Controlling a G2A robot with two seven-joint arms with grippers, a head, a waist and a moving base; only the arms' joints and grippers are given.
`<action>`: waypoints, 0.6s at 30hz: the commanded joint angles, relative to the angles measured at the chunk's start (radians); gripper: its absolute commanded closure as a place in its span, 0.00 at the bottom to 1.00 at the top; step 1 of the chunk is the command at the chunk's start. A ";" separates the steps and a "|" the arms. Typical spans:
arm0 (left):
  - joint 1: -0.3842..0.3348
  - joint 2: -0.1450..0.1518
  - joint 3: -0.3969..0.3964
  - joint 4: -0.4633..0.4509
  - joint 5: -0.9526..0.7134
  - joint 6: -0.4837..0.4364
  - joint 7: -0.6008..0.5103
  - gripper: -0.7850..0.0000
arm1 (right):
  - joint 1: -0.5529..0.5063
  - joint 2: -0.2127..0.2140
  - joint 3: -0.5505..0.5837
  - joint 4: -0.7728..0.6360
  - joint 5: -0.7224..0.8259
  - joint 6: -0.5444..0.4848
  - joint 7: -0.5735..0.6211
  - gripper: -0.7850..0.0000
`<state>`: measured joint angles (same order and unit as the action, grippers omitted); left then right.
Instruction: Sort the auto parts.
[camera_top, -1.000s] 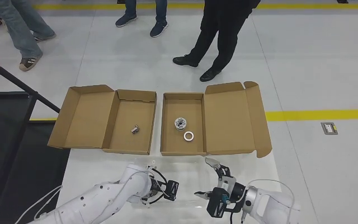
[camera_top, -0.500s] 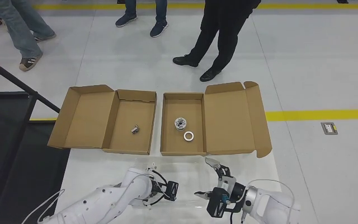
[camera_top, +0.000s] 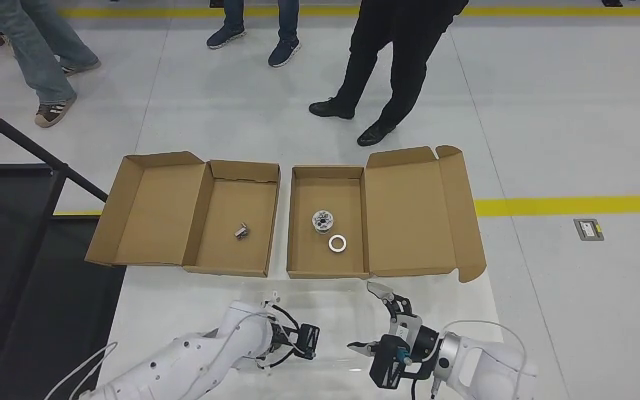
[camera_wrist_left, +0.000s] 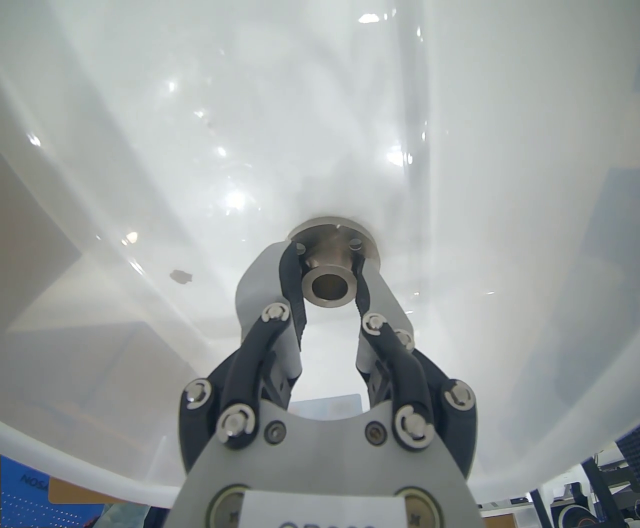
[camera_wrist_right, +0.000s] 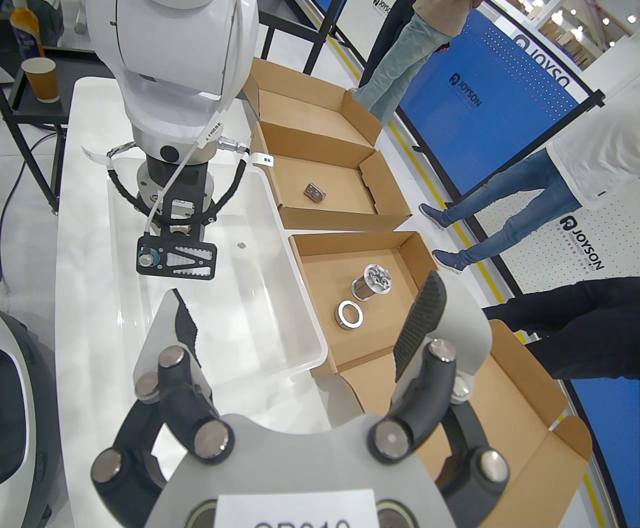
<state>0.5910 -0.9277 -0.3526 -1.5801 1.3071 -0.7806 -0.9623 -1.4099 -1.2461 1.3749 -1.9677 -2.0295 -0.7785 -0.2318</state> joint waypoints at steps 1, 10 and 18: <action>0.002 0.002 -0.012 -0.007 0.006 0.001 -0.002 1.00 | 0.000 0.000 0.000 0.000 0.000 0.000 0.000 0.00; 0.018 0.031 -0.102 -0.074 -0.030 -0.025 -0.010 1.00 | 0.000 0.000 0.000 0.000 0.000 0.000 0.000 0.00; 0.043 0.095 -0.272 -0.158 -0.187 -0.133 0.060 1.00 | 0.000 0.000 0.000 0.000 0.000 0.000 0.000 0.00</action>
<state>0.6300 -0.8420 -0.5964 -1.7318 1.1406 -0.9020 -0.9180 -1.4099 -1.2461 1.3749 -1.9677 -2.0295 -0.7785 -0.2318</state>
